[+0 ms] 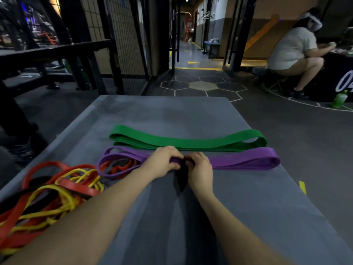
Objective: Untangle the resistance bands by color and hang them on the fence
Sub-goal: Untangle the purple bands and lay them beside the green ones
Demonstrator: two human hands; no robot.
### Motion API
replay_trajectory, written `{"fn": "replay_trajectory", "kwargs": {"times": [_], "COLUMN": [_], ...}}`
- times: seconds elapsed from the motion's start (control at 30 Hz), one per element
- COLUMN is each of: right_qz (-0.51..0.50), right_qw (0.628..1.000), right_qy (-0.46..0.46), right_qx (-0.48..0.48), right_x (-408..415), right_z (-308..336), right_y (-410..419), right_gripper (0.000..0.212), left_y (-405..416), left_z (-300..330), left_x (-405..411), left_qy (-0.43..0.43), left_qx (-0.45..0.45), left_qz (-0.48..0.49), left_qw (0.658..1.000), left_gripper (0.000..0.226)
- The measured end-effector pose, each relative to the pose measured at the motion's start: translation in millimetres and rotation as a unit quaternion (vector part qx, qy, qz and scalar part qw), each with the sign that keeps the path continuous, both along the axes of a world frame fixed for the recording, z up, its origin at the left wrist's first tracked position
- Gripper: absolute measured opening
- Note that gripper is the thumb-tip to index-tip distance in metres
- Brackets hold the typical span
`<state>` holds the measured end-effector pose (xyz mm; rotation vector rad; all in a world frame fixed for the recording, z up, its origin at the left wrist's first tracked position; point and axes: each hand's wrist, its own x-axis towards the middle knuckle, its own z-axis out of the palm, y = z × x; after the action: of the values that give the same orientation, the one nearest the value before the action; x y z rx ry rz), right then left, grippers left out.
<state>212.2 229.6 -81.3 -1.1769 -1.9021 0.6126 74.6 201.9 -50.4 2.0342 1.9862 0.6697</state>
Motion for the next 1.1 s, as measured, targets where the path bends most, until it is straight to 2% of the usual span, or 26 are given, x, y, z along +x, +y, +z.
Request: {"fn": "replay_trajectory", "kwargs": {"times": [0.1, 0.2, 0.27, 0.43, 0.53, 0.6, 0.7, 0.73, 0.8, 0.9, 0.97, 1.1], "right_qz": [-0.002, -0.009, -0.009, -0.003, -0.002, -0.002, 0.0, 0.0, 0.001, 0.002, 0.0, 0.006], "right_qw": [1.0, 0.999, 0.999, 0.998, 0.997, 0.996, 0.994, 0.993, 0.992, 0.991, 0.991, 0.99], "right_qy": [-0.021, -0.035, -0.042, -0.057, -0.077, -0.09, -0.11, -0.115, -0.122, -0.13, -0.135, -0.138], "right_qx": [0.01, 0.02, 0.022, 0.019, 0.015, 0.01, 0.012, 0.014, 0.014, 0.014, 0.014, 0.012], "right_x": [-3, -4, -3, -2, -2, -2, -2, -3, -3, -4, -4, -5], "right_z": [-3, -4, -4, -1, 3, 6, 9, 10, 11, 13, 13, 13], "right_y": [2, 4, 4, 1, 1, 3, 4, 4, 4, 4, 3, 3], "right_gripper": [0.015, 0.015, 0.017, 0.017, 0.018, 0.018, 0.016, 0.016, 0.016, 0.017, 0.017, 0.017], "left_y": [-14, -45, -64, -81, -77, -76, -81, -84, -87, -90, -92, -90], "left_z": [13, 30, 40, 49, 52, 55, 57, 57, 55, 53, 56, 68], "left_x": [-23, -55, -75, -97, -94, -97, -97, -95, -92, -94, -95, -92], "left_qy": [0.081, 0.216, 0.248, 0.166, 0.148, 0.136, 0.138, 0.149, 0.158, 0.1, 0.085, 0.184], "left_qx": [-0.057, -0.101, -0.133, -0.197, -0.213, -0.201, -0.143, -0.136, -0.158, -0.203, -0.195, -0.14], "left_qz": [0.019, 0.094, 0.126, 0.175, 0.195, 0.212, 0.212, 0.208, 0.207, 0.185, 0.175, 0.172], "left_qw": [0.995, 0.967, 0.951, 0.95, 0.946, 0.947, 0.957, 0.957, 0.952, 0.956, 0.961, 0.958], "left_gripper": [0.056, 0.074, 0.084, 0.104, 0.112, 0.104, 0.075, 0.072, 0.08, 0.088, 0.092, 0.094]}}
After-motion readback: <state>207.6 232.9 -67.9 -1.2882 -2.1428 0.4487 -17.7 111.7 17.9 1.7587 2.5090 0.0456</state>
